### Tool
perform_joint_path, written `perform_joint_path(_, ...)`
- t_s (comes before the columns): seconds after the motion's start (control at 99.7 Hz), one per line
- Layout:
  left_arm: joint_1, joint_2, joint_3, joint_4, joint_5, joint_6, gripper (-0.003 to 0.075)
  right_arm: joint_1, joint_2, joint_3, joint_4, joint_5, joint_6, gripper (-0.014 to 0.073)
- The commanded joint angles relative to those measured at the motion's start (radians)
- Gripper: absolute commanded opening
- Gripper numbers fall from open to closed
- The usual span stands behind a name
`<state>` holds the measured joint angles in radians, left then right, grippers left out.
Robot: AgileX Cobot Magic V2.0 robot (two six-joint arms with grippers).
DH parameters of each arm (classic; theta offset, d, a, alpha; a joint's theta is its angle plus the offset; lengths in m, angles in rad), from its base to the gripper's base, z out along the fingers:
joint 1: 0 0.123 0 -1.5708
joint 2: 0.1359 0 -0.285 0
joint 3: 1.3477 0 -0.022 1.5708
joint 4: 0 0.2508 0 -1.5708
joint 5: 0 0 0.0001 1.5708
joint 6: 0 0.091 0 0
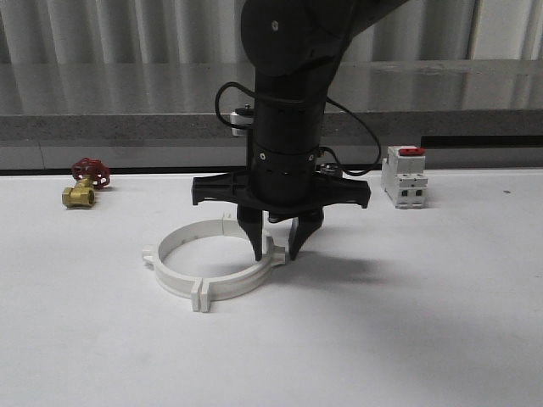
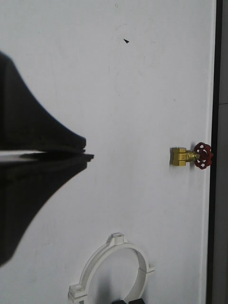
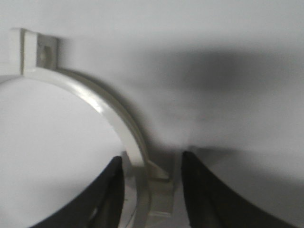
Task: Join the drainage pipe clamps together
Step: 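Press the held half-ring's ends against the placed half-ring's ends, then open the right gripper and raise it away from the ring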
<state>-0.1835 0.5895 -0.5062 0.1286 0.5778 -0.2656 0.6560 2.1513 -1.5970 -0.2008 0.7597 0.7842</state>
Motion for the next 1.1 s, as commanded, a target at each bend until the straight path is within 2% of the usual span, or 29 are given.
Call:
perform_joint_path(0.0,0.006,0.001,-0.026,0.005,-0.067,-0.003,-0.0020,0.000,-0.058,-0.031,-0.007,-0.027,0.002,0.0414)
perform_joint_path(0.07,0.006,0.001,-0.026,0.005,-0.067,-0.003,-0.0020,0.000,-0.058,-0.031,-0.002,-0.032,0.002,0.0442)
perform_joint_path(0.361,0.006,0.001,-0.026,0.005,-0.067,-0.003,-0.0020,-0.014,-0.081,-0.031,0.004,-0.078,0.000,0.0444)
perform_joint_path(0.562,0.006,0.001,-0.026,0.005,-0.067,-0.003,-0.0020,-0.056,-0.163,-0.028,0.004,-0.077,-0.118,0.0444)
perform_joint_path(0.863,0.006,0.001,-0.026,0.005,-0.067,-0.003,-0.0020,-0.183,-0.321,-0.013,0.004,-0.015,-0.335,0.0444)
perform_joint_path(1.094,0.006,0.001,-0.026,0.005,-0.067,-0.003,-0.0020,-0.335,-0.508,0.178,0.004,-0.052,-0.418,0.0444)
